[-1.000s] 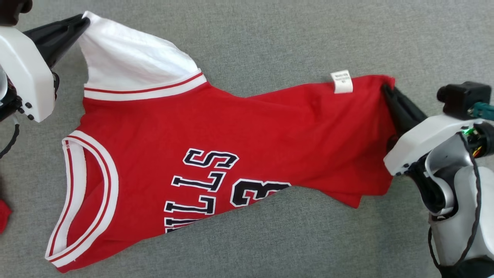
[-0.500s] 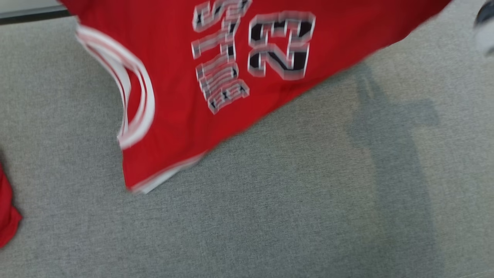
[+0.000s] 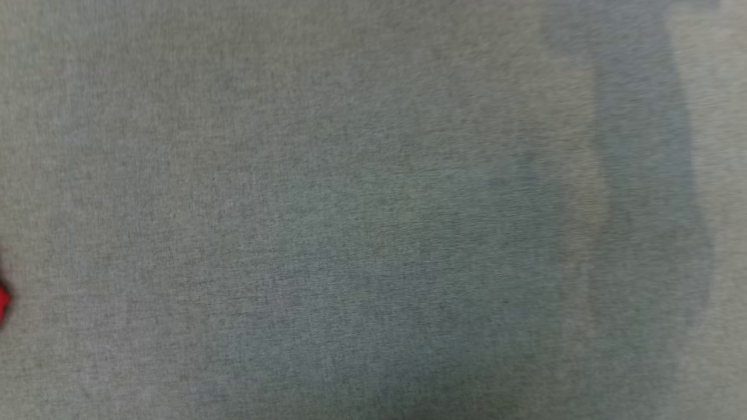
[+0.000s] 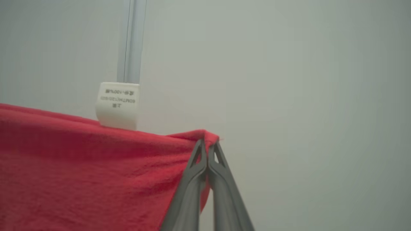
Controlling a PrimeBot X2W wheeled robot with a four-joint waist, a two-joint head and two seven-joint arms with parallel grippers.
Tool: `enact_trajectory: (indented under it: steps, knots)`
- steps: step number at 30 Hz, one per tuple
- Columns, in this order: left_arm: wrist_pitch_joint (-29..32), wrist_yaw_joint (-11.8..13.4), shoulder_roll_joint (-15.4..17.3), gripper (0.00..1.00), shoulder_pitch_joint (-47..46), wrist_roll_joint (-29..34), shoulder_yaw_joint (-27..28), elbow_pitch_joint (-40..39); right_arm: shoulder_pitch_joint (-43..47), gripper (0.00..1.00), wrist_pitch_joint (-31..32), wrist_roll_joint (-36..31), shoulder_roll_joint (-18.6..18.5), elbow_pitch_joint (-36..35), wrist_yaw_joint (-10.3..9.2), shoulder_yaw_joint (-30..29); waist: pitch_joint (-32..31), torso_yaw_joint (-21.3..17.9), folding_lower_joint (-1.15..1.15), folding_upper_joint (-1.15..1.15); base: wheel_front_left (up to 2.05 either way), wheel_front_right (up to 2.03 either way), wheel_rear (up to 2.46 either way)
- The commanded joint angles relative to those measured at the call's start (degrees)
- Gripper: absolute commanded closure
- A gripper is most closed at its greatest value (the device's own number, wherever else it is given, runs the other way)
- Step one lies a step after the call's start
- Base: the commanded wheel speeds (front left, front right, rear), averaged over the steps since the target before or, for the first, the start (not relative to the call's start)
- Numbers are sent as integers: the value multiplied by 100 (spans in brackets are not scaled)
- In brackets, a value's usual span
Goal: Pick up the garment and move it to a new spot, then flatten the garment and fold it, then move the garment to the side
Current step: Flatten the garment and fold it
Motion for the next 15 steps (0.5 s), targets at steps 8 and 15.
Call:
enact_trajectory:
  steps: [8, 15]
  knots:
    - [-14, 294, -111, 100, 577, 1231, 1932, -1076, -703, 100, -956, -614, -120, 729, -14, 245, 899, 564, 0, 0, 0, 0, 0]
    - [-17, -23, -345, 100, 2650, 1824, 3161, -2218, 72, 100, -1589, -502, -249, 1250, -13, 526, 823, 806, 0, 0, 0, 0, 0]
